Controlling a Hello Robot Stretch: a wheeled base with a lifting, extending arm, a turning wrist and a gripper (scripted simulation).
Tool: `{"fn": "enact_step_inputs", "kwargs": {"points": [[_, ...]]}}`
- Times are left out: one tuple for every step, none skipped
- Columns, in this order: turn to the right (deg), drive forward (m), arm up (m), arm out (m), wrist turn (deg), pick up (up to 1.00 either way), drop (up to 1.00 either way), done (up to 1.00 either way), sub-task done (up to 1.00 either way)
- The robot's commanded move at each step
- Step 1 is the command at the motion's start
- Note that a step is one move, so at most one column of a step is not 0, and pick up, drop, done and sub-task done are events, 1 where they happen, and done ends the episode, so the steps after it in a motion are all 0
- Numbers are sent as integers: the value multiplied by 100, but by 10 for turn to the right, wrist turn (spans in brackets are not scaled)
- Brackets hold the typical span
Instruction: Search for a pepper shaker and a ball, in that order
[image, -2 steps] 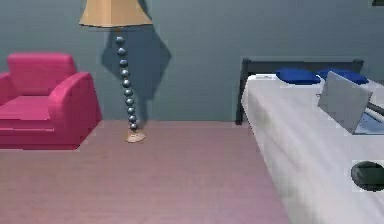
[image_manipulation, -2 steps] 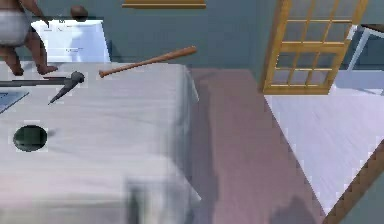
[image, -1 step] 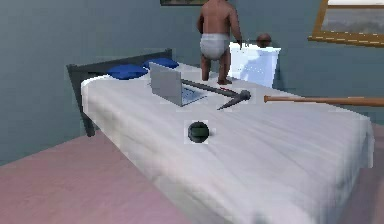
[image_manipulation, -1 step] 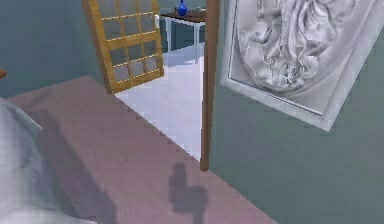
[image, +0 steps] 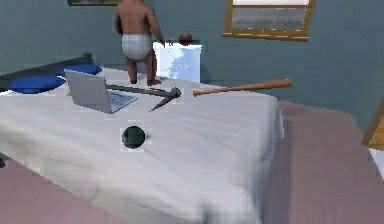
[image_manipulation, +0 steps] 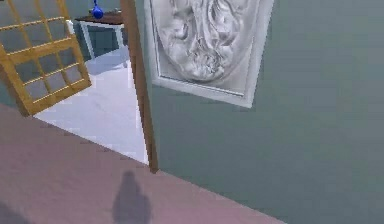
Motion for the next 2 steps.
{"fn": "enact_step_inputs", "kwargs": {"points": [[0,5,0,0,0,0,0,0,0],[-180,0,0,0,0,0,0,0,0]]}}
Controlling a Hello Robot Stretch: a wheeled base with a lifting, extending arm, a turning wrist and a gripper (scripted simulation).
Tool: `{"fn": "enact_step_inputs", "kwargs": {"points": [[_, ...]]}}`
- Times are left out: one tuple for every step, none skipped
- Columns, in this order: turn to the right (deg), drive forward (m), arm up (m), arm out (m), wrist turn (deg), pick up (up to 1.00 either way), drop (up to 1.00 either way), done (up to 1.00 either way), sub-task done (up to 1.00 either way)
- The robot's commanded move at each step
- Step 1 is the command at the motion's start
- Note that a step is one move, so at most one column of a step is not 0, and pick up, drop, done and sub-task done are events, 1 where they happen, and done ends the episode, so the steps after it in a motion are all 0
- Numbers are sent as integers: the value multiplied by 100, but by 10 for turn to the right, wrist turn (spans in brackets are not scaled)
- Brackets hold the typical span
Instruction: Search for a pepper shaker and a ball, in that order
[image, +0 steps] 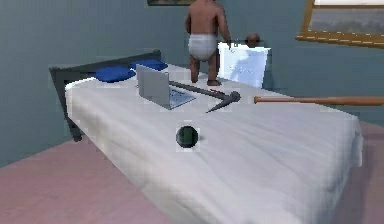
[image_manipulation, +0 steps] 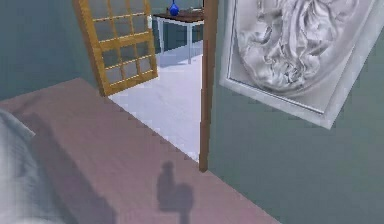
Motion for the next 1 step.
{"fn": "enact_step_inputs", "kwargs": {"points": [[0,0,0,0,0,0,0,100,0]]}}
